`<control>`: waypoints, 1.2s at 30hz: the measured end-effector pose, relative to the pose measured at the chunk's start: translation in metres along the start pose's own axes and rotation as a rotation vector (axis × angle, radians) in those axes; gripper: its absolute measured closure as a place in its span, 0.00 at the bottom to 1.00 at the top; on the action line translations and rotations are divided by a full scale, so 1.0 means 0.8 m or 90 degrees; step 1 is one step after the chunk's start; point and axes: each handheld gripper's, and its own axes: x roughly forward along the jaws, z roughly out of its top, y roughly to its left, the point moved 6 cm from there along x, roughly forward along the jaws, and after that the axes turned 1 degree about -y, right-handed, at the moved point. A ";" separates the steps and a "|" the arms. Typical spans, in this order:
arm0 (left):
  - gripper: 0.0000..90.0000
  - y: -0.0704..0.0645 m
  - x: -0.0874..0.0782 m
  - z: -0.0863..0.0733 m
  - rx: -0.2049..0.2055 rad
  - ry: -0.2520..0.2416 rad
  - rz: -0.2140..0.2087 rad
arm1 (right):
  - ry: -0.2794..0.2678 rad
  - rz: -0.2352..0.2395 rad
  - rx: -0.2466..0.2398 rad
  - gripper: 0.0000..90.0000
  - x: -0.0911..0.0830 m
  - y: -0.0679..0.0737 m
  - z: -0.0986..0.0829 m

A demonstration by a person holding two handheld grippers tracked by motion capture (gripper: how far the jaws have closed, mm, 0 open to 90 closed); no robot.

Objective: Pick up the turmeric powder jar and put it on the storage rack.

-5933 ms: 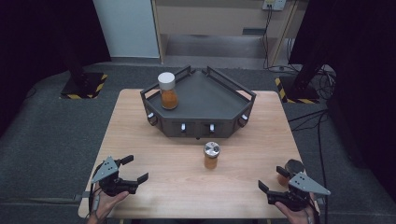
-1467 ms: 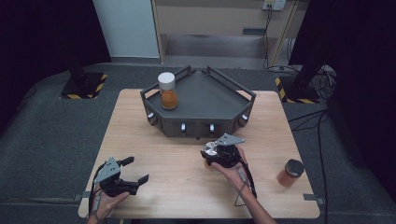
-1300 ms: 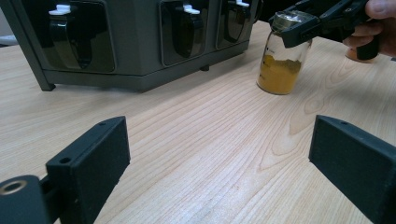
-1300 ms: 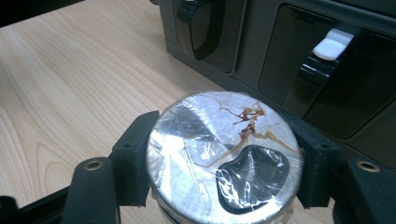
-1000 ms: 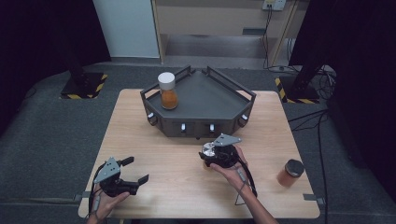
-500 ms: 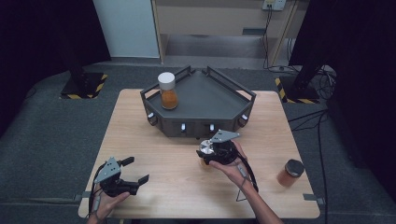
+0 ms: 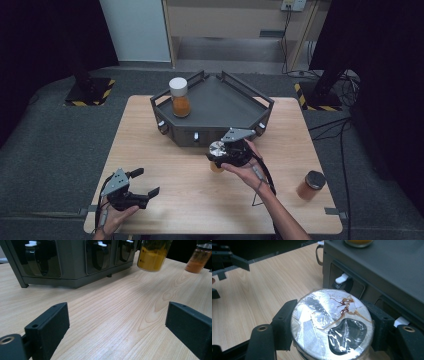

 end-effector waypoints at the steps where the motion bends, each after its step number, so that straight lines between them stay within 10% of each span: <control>1: 0.05 0.000 0.000 0.000 -0.001 -0.001 0.000 | 0.000 0.000 0.000 0.38 -0.001 -0.001 0.005; 36: 0.05 0.001 0.001 -0.001 -0.004 0.000 -0.003 | -0.039 -0.022 -0.003 0.38 -0.026 -0.037 0.114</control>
